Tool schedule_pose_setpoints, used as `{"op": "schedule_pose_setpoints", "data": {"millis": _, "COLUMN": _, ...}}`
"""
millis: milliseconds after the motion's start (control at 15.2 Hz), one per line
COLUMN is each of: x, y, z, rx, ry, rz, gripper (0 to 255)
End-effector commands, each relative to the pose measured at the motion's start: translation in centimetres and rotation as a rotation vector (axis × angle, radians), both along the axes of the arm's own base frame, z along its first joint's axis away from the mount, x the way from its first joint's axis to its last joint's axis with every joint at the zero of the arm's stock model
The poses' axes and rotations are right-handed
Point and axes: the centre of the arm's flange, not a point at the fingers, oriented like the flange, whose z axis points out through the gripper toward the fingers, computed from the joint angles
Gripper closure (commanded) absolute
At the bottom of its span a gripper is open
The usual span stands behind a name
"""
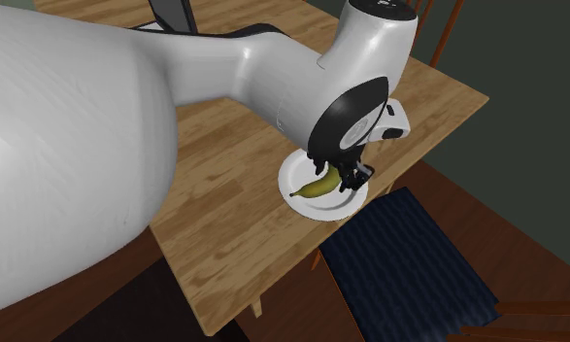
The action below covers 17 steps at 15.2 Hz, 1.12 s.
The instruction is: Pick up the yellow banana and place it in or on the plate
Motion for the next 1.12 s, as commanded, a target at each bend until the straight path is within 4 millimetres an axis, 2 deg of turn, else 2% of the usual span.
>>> {"op": "schedule_pose_setpoints", "data": {"millis": 0, "x": 0.0, "y": 0.0, "z": 0.0, "rx": 0.000, "ry": 0.000, "rz": 0.000, "gripper": 0}}
{"op": "schedule_pose_setpoints", "data": {"millis": 264, "x": 0.0, "y": 0.0, "z": 0.0, "rx": 0.000, "ry": 0.000, "rz": 0.000, "gripper": 0}}
{"op": "schedule_pose_setpoints", "data": {"millis": 528, "x": -0.2, "y": -0.1, "z": 5.0, "rx": 0.000, "ry": 0.000, "rz": 0.000, "gripper": 0}}
{"op": "schedule_pose_setpoints", "data": {"millis": 1056, "x": -0.2, "y": -0.1, "z": 5.0, "rx": 0.000, "ry": 0.000, "rz": 0.000, "gripper": 0}}
